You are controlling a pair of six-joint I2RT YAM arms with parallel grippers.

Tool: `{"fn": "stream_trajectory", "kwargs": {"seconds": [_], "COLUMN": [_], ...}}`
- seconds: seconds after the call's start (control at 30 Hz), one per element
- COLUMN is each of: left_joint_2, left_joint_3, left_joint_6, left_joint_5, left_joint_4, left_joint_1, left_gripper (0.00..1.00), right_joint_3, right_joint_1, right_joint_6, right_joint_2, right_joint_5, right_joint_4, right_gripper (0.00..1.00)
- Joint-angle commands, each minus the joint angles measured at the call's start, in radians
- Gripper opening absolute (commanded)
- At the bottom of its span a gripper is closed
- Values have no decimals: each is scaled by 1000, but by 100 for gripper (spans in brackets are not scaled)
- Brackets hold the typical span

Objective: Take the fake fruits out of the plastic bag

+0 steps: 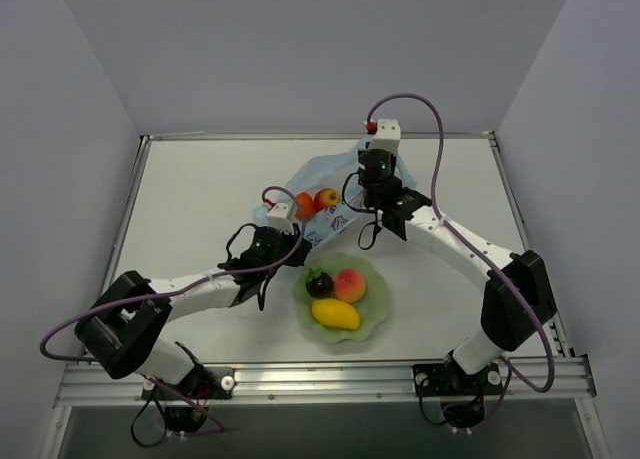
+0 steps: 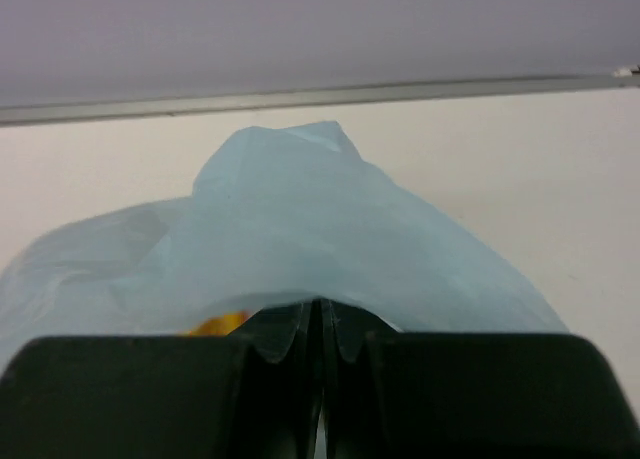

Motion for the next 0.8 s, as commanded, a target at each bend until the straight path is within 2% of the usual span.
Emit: {"fn": "stream_trajectory", "kwargs": {"seconds": [0.0, 0.17, 0.27, 0.3, 0.37, 0.4, 0.47, 0.5, 0.6, 0.67, 0.77], "left_joint_2": [-45, -56, -67, -68, -64, -54, -42, -34, -21, -10, 4], "left_joint_3": [29, 30, 33, 35, 39, 41, 46, 47, 50, 52, 53], "left_joint_6": [23, 28, 34, 36, 36, 34, 29, 28, 22, 20, 19], "left_joint_5": [-37, -63, -74, -76, -77, -79, -86, -89, -97, -99, -80], "left_joint_4": [13, -10, -22, -33, -36, -39, -43, -46, -46, -43, -27], "left_joint_1": [-5, -5, -5, -5, -5, -5, -5, -5, -5, -5, -5], "left_gripper": [2, 2, 2, 2, 2, 2, 2, 2, 3, 2, 2], "right_joint_3": [-122, -188, -202, -206, -208, -210, -213, -217, -251, -262, -249], "right_joint_1": [-83, -130, -143, -143, -143, -141, -136, -133, -114, -92, -34], "right_joint_6": [61, 68, 70, 68, 67, 71, 80, 93, 105, 107, 102], "right_joint_2": [36, 104, 119, 110, 93, 66, 31, -11, -87, -112, -126], "right_joint_5": [-15, -27, -43, -50, -84, -102, -155, -175, -300, -359, -365], "right_joint_4": [-20, 2, 7, 8, 7, -10, -32, -53, -70, -78, -102], "right_gripper": [0, 0, 9, 22, 37, 54, 65, 74, 79, 79, 75]}}
